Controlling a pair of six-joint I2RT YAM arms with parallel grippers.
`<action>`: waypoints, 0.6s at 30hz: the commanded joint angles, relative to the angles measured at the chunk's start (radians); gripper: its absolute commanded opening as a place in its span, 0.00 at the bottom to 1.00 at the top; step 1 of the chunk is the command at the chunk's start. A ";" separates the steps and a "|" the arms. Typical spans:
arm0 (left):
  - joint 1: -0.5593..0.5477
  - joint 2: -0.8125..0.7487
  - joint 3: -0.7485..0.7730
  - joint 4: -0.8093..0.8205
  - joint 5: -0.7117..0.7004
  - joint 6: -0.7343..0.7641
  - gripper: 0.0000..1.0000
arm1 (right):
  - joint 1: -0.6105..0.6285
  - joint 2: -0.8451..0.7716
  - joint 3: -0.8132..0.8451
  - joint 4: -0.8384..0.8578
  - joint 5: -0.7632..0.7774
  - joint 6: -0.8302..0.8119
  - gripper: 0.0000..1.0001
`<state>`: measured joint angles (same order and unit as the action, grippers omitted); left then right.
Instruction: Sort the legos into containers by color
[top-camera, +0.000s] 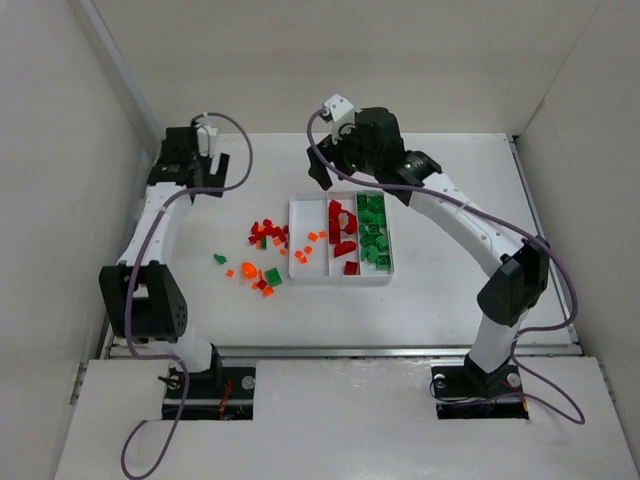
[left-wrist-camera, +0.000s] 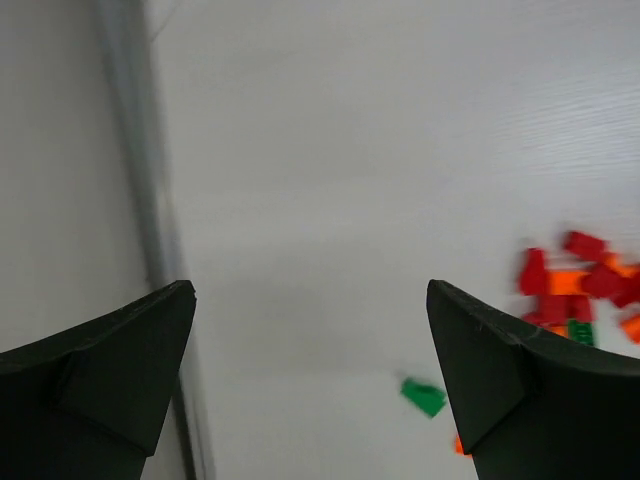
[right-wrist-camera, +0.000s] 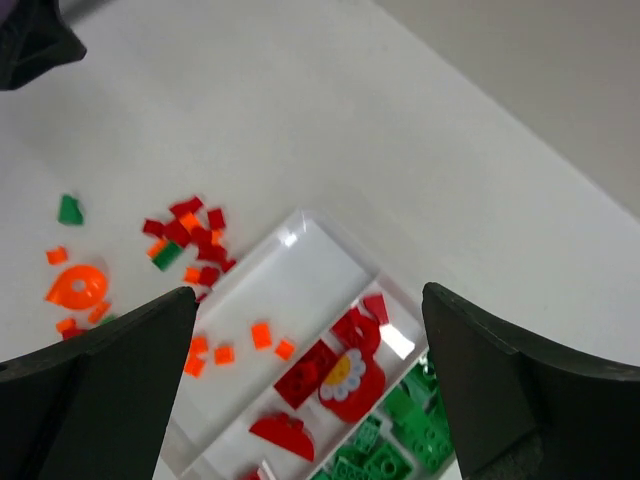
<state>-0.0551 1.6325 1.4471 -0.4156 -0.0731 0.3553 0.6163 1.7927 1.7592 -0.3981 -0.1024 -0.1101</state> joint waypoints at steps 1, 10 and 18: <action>0.086 -0.106 -0.088 -0.083 -0.197 -0.087 1.00 | 0.032 0.010 0.124 0.073 0.002 -0.065 0.99; 0.326 -0.287 -0.287 -0.062 -0.137 -0.239 1.00 | 0.169 0.155 0.255 -0.013 -0.109 -0.056 0.99; 0.477 -0.445 -0.364 -0.048 0.021 -0.280 1.00 | 0.272 0.335 0.408 -0.182 -0.155 0.053 0.99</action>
<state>0.4065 1.2606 1.1019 -0.4931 -0.1493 0.1207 0.8742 2.0998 2.0861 -0.5007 -0.2138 -0.1173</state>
